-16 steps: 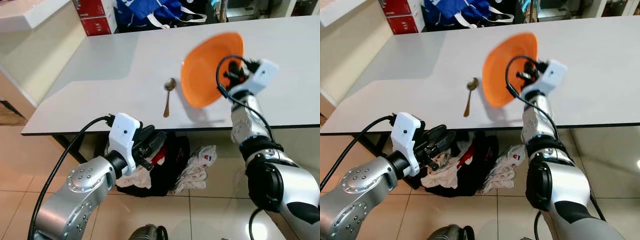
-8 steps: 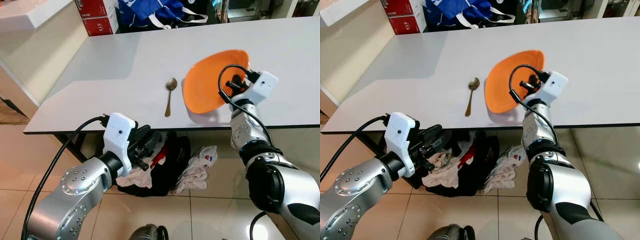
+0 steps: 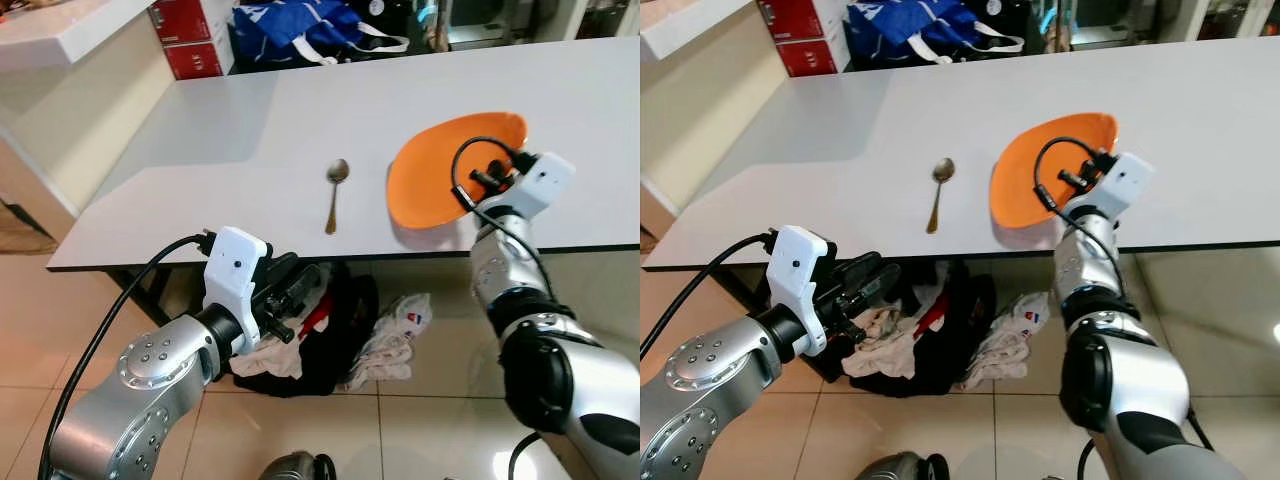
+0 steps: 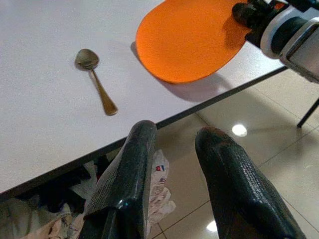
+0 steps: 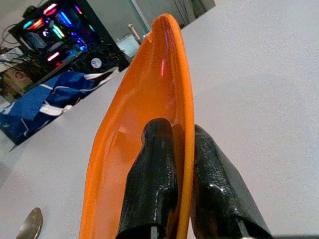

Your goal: Setting the table

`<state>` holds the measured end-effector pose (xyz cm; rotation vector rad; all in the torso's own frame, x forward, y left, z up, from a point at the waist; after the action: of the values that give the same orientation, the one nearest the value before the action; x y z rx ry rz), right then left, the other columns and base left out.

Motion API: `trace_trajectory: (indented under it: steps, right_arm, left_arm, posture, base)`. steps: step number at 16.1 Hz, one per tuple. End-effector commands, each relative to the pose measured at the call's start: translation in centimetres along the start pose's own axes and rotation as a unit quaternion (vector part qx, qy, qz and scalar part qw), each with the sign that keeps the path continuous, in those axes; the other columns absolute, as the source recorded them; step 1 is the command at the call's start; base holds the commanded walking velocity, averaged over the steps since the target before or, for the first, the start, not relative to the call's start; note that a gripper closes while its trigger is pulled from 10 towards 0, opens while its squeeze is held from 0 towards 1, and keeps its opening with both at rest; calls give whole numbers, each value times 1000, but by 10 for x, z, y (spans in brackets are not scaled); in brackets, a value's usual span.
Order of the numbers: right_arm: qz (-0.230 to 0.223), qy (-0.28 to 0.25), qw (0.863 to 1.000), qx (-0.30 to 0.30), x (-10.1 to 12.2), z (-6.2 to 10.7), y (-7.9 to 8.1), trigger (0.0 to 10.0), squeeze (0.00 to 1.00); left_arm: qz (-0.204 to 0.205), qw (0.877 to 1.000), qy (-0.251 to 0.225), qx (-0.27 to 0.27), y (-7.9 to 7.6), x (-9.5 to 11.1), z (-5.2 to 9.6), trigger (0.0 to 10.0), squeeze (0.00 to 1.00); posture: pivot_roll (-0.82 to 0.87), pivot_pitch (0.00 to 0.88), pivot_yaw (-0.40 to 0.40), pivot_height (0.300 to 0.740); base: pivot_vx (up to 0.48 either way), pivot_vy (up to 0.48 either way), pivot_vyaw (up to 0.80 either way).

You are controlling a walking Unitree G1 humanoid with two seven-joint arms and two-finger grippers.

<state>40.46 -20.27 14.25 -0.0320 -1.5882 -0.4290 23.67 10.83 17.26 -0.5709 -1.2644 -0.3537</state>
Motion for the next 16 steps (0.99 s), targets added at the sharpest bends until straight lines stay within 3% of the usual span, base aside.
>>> trace_trajectory:
  steps: [1,3,6,10,11,13,16]
  right_arm:
    - [47,125,991,-13,-60,23,-11,10000,0]
    - [41,137,990,-3,-65,26,-4,10000,0]
    - [89,137,986,38,-69,29,11,10000,0]
    - [99,146,983,54,-73,31,14,10000,0]
    - [100,147,982,57,-74,32,15,10000,0]
    - [104,147,982,59,-73,32,15,10000,0]
    - [111,138,981,81,-72,32,21,10000,0]
  left_arm:
    - [-11,1000,-6,7,1,5,5,10000,0]
    - [-11,1000,-6,6,0,6,5,10000,0]
    - [-11,1000,-12,5,-1,9,3,10000,0]
    - [-3,999,-28,-21,-9,12,6,10000,0]
    - [-58,998,-28,12,5,0,15,10000,0]
    - [-73,996,-4,54,20,-17,22,10000,0]
    - [-117,984,-61,119,37,-8,17,10000,0]
  posture:
    - [177,107,179,735]
    - [179,112,178,735]
    - [180,111,175,735]
    - [177,119,162,735]
    - [178,120,156,735]
    - [171,125,152,735]
    - [156,124,143,735]
  base:
    - [0,0,0]
    - [0,0,0]
    - [0,0,0]
    - [0,0,0]
    - [0,0,0]
    - [0,0,0]
    - [0,0,0]
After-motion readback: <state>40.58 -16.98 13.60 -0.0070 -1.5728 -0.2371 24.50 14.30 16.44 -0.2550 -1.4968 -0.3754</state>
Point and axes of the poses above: a point about 5 cm out from each wrist's last joint towards the gripper, its own z axis pointing back from the gripper into the wrist, its own x axis along the axis of the wrist's last joint, y = z × x, the point moved 2 cm from there along -z, pointing out of the wrist towards the gripper, and after that the axes turned 8 degrees about z, right-handed, at the moved point
